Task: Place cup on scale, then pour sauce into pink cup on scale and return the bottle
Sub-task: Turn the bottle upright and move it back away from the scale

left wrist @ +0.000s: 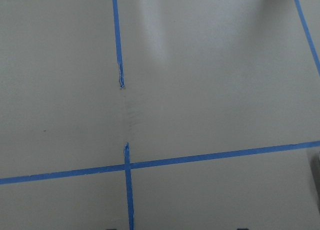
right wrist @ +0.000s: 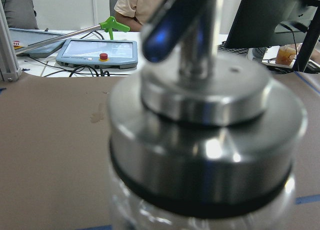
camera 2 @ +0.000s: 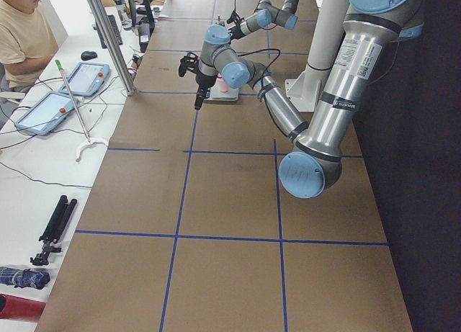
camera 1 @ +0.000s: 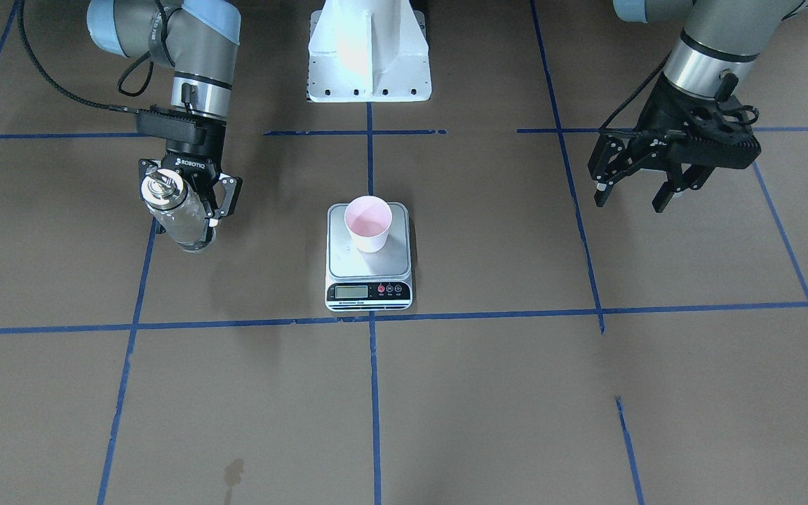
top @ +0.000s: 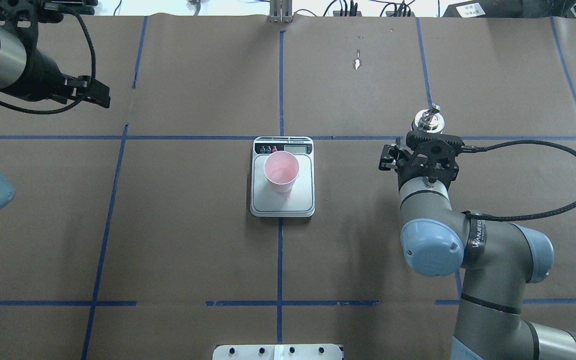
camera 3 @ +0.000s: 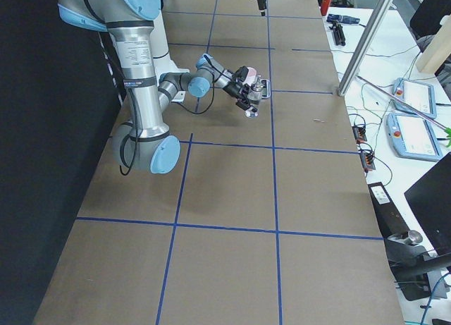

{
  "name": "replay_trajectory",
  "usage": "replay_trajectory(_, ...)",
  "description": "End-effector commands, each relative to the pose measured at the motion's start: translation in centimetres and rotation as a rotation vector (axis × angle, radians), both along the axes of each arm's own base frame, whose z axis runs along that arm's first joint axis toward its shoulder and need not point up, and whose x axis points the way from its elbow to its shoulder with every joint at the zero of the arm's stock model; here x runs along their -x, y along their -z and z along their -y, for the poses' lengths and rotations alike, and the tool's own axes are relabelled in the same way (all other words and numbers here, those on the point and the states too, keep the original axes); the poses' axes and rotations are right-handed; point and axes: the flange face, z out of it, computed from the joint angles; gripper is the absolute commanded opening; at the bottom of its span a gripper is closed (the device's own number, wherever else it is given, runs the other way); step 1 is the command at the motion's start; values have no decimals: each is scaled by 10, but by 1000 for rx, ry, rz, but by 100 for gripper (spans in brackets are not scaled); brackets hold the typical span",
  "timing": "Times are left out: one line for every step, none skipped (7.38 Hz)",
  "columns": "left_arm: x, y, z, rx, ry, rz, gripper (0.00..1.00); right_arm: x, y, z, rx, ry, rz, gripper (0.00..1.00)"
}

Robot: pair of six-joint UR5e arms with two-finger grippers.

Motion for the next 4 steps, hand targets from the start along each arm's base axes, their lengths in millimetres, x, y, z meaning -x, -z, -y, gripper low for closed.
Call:
replay_trajectory(3, 4, 1, -6, 6, -6, 84, 2, -58, -1, -12, -2, -6, 0)
replay_trajectory(4, 6, 1, -7, 9, -8, 84, 0, -68, 0, -25, 1, 21, 0)
replay_trajectory(6, 9, -1, -12, 9, -12, 84, -9, -88, -4, -23, 15, -34, 0)
replay_trajectory(6, 9, -1, -12, 9, -12, 84, -17, -101, -7, -21, 10, -59, 0)
